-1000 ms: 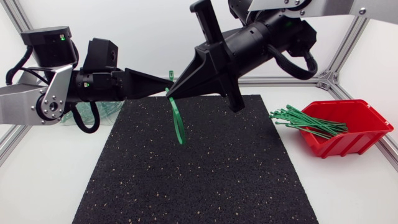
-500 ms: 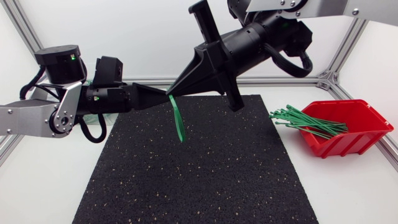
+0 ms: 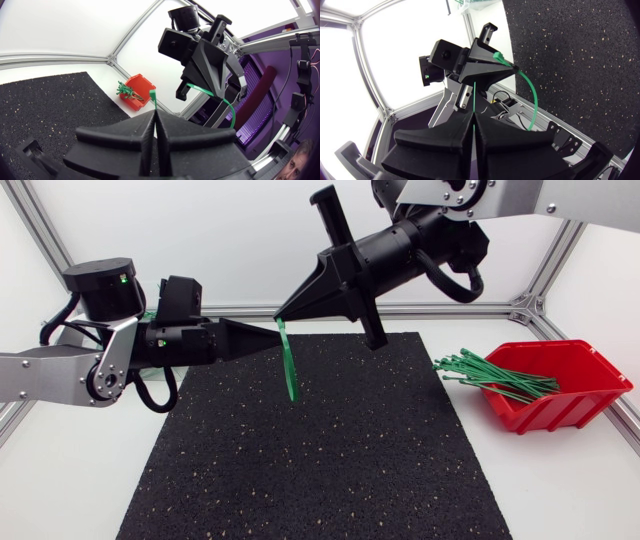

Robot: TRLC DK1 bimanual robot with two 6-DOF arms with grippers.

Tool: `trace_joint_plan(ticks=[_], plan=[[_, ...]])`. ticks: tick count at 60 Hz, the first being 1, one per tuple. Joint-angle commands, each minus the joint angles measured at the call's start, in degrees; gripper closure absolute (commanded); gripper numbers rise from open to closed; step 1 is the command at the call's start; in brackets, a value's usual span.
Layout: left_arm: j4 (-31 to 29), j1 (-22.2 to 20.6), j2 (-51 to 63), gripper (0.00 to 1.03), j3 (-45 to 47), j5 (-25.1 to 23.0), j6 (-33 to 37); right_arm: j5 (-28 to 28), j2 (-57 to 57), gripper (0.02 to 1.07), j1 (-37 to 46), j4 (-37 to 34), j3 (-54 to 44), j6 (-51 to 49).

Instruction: Take a green cable tie from the red box, thread the tail through the head to close it, then place it in the transparent bin on the left.

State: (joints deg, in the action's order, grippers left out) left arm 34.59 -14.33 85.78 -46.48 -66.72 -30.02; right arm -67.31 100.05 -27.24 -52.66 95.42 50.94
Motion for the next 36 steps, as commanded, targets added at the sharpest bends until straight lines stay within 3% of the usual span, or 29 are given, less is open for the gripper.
trace_joint_plan(ticks=[1, 36], plan=[[1.18, -0.53, 0.79, 1.00, 1.13, 0.45, -1.53, 0.07, 1.38, 1.02, 0.79, 1.69, 1.09, 3.03], [4.70, -0.61, -0.88, 1.00, 0.69, 4.49, -3.55, -0.02, 1.82, 1.02, 1.40, 6.35, -1.73, 5.49]])
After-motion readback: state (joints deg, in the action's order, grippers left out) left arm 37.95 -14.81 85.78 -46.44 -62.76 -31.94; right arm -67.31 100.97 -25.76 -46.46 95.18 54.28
